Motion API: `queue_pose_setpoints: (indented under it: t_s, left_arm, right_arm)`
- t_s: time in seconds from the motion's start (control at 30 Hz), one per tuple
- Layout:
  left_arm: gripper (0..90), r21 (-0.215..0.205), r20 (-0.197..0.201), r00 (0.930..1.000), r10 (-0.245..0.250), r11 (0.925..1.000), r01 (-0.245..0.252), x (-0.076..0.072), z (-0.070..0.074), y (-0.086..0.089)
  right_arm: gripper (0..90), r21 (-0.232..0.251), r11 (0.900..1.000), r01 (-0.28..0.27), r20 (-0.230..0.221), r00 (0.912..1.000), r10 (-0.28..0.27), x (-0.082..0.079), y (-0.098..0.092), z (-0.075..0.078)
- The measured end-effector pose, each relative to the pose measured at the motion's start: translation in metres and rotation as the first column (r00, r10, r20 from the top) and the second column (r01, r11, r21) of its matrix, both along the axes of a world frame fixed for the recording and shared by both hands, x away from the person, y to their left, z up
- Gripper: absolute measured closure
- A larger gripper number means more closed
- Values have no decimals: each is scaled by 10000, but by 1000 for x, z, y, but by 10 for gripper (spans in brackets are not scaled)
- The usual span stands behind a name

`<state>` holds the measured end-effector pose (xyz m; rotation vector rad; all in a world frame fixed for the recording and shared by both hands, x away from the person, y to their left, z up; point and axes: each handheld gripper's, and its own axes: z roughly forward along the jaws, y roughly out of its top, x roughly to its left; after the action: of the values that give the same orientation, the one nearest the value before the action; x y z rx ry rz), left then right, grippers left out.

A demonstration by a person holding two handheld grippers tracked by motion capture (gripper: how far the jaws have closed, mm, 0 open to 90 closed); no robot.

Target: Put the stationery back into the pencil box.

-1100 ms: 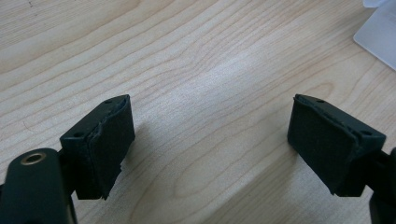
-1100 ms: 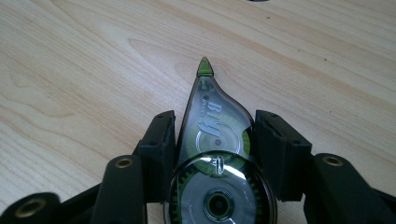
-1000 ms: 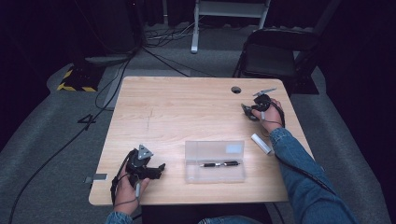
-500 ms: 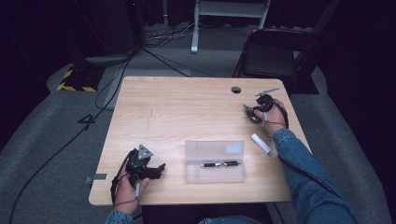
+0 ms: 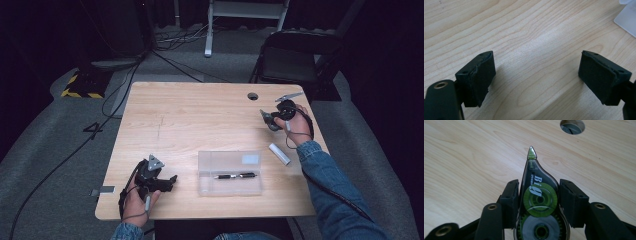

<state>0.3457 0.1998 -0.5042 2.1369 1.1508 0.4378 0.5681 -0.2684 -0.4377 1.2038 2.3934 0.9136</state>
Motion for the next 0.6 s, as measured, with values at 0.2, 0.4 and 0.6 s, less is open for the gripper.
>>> queue_pose_setpoints:
  t_s: [0.2, 0.4, 0.6]
  left_arm:
    - [142, -32, 19, 10000, 46, 10000, -46, 0, 0, -1]
    - [142, -58, 2, 9999, 127, 9999, -127, 1, 0, -2]
    - [140, -39, -1, 9999, 145, 9999, -145, 1, 0, -2]
  right_arm:
    - [526, 236, 9982, -553, 353, 9979, 544, -23, 7, 18]
    - [526, 766, 9846, -1570, 902, 9846, 1500, -65, 20, 48]
    - [526, 1142, 9671, -2274, 1169, 9698, 2142, -95, 27, 63]
